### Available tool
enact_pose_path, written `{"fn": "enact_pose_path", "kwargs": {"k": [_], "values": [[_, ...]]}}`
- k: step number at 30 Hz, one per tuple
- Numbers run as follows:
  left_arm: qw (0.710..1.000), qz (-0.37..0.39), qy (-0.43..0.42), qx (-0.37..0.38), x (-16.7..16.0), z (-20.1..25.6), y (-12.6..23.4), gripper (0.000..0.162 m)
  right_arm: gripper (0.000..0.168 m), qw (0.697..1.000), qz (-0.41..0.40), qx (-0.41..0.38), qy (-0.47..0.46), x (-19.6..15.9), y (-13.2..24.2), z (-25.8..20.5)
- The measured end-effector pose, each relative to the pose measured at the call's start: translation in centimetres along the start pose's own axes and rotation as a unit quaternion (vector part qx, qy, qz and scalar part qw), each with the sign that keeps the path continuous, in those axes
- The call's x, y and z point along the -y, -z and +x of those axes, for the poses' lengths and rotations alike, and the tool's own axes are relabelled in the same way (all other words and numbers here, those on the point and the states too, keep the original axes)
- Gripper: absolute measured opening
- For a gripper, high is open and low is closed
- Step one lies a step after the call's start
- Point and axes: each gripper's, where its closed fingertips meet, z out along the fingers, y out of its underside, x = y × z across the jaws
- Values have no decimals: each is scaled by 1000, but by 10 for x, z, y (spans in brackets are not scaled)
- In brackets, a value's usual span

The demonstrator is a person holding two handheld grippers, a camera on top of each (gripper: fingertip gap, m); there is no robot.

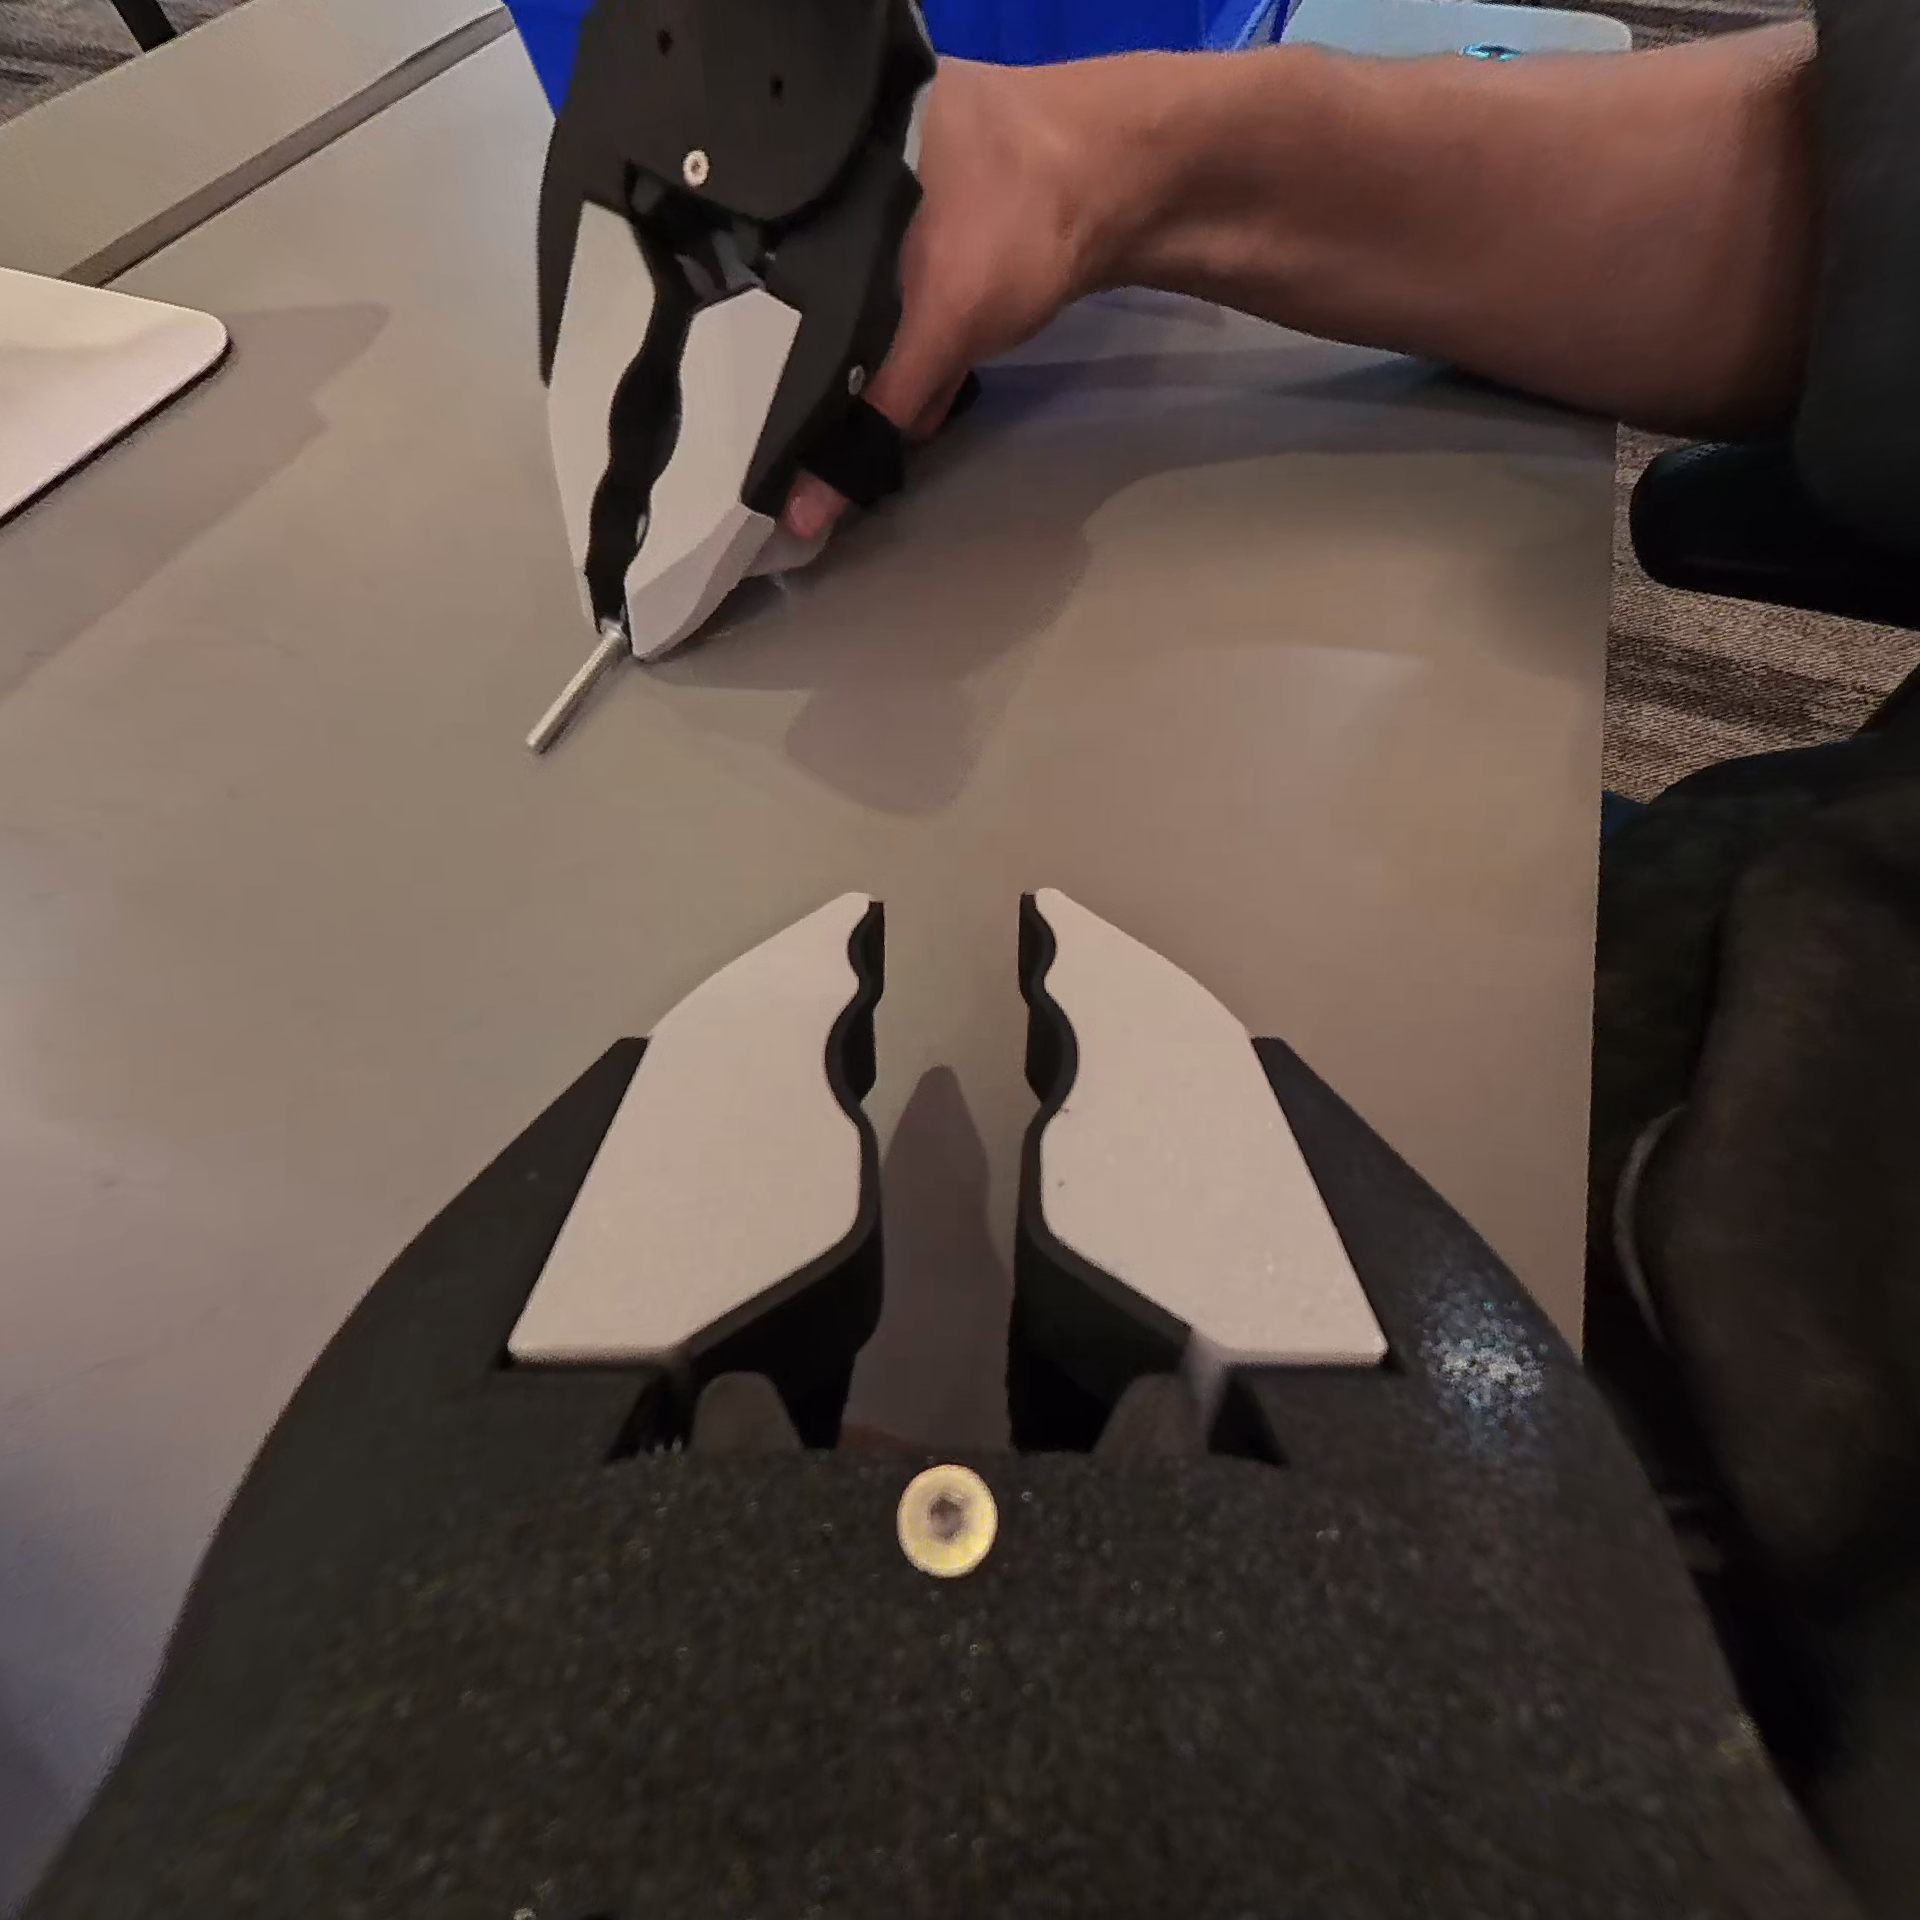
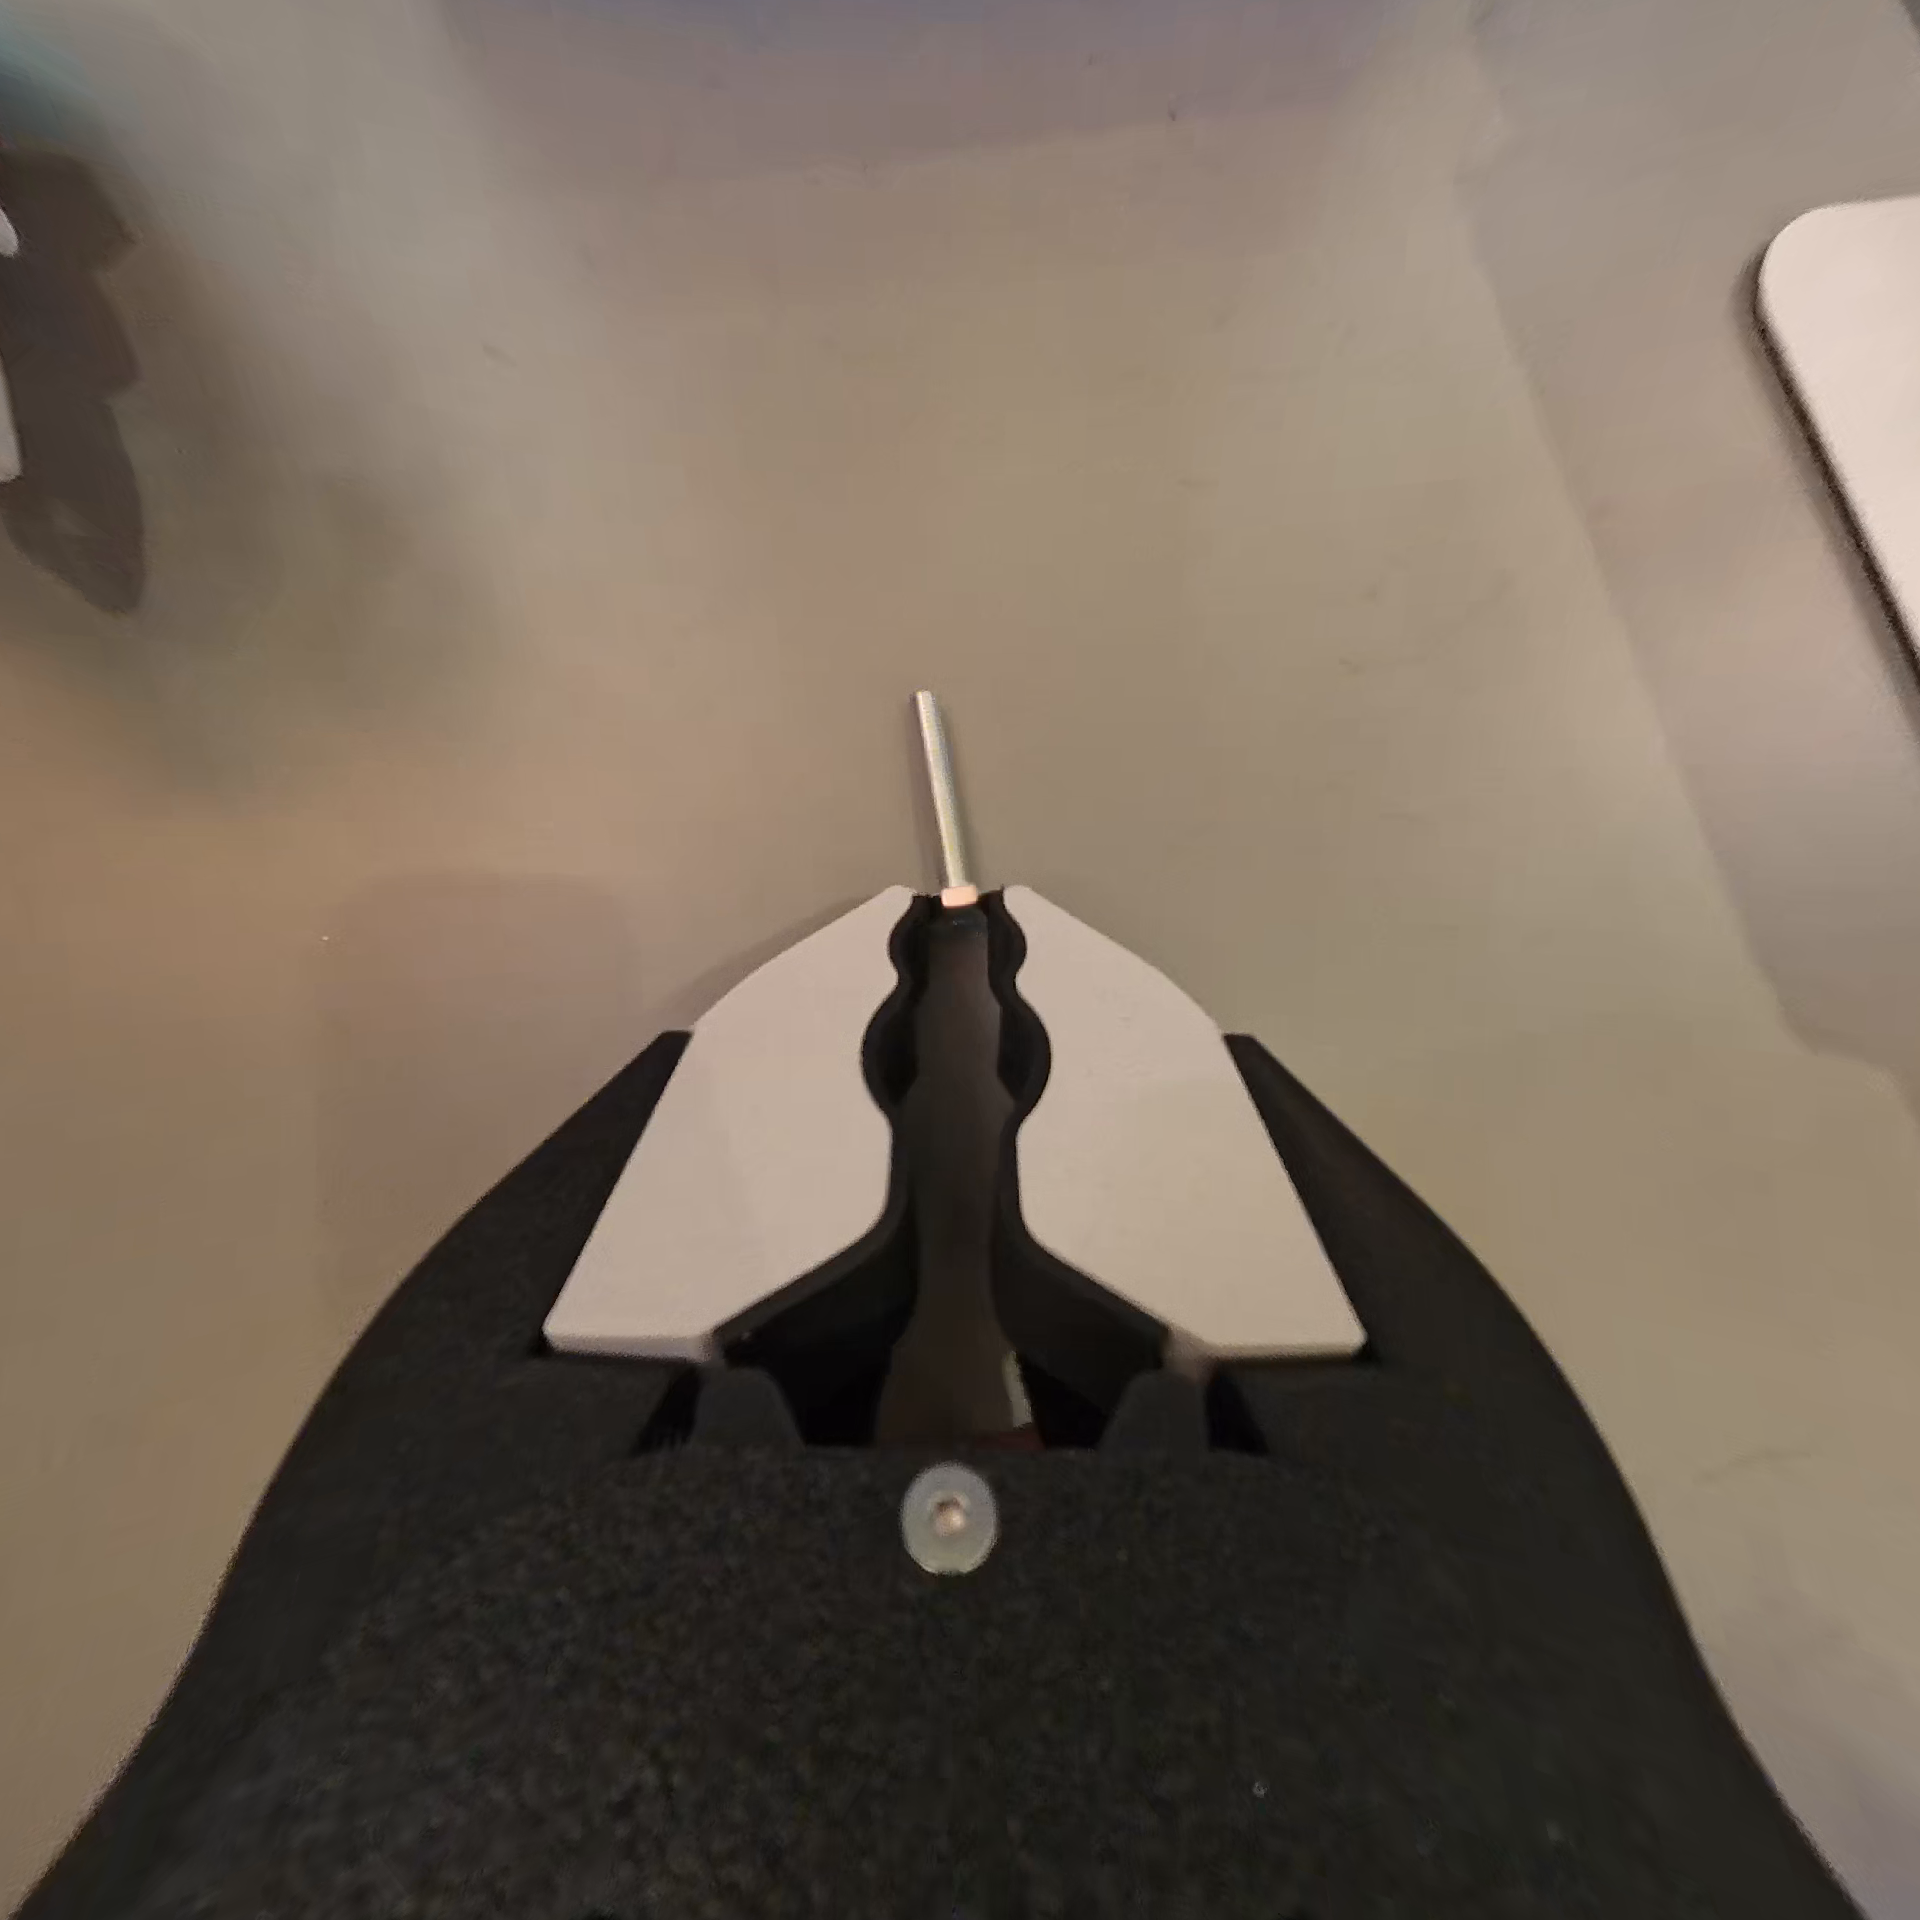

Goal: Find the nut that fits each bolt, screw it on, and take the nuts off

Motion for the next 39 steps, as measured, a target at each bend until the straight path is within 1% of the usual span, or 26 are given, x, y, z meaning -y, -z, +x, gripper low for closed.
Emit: {"fn": "enact_pose_path", "kwargs": {"k": [3, 6, 8, 11, 14, 15, 17, 18, 19, 20, 21, 22, 23, 25, 27, 29, 31, 34, 39], "values": [[1000, 4, 3, 13, 1, -4, 1, 24, 10, 998, 53, -19, 6, 14, 18, -2], [999, 7, 14, 38, 2, -13, 7, 22, 11, 990, 134, -38, 1, 37, 53, -14], [998, 9, 27, 50, 5, -19, 14, 22, 11, 983, 172, -59, -6, 41, 70, -21], [997, 18, 38, 63, 17, -25, 30, 23, 11, 967, 243, -72, -33, 42, 91, -35], [993, 17, 52, 100, 35, -43, 62, 23, 11, 960, 254, -114, -18, 38, 98, -38], [990, 5, 62, 125, 37, -56, 77, 23, 11, 959, 252, -129, -9, 36, 98, -36], [977, -16, 78, 198, 41, -94, 114, 26, 11, 957, 248, -151, -3, 35, 95, -32], [970, -38, 92, 221, 39, -112, 131, 26, 11, 956, 247, -157, -1, 35, 93, -31], [961, -79, 106, 242, 30, -131, 145, 28, 11, 957, 241, -162, 2, 35, 91, -30], [945, -133, 112, 277, 17, -156, 160, 29, 11, 956, 238, -173, 10, 36, 90, -29], [924, -188, 107, 315, 4, -182, 175, 30, 11, 955, 237, -179, 17, 37, 89, -30], [905, -249, 96, 332, -11, -205, 185, 31, 11, 955, 237, -176, 22, 38, 88, -32], [887, -310, 86, 332, -27, -225, 191, 32, 11, 955, 236, -177, 26, 38, 87, -33], [860, -384, 74, 328, -50, -268, 193, 33, 11, 955, 236, -177, 33, 40, 87, -35], [853, -413, 104, 301, -69, -302, 184, 31, 11, 955, 236, -175, 38, 41, 87, -38], [850, -420, 164, 273, -86, -325, 172, 32, 11, 956, 238, -169, 38, 41, 88, -39], [835, -429, 209, 274, -101, -347, 168, 33, 11, 956, 238, -167, 36, 40, 88, -39], [827, -425, 256, 265, -114, -363, 162, 33, 11, 957, 239, -163, 32, 39, 90, -40], [812, -455, 266, 251, -129, -374, 162, 32, 11, 958, 240, -155, 33, 39, 90, -42]]}}
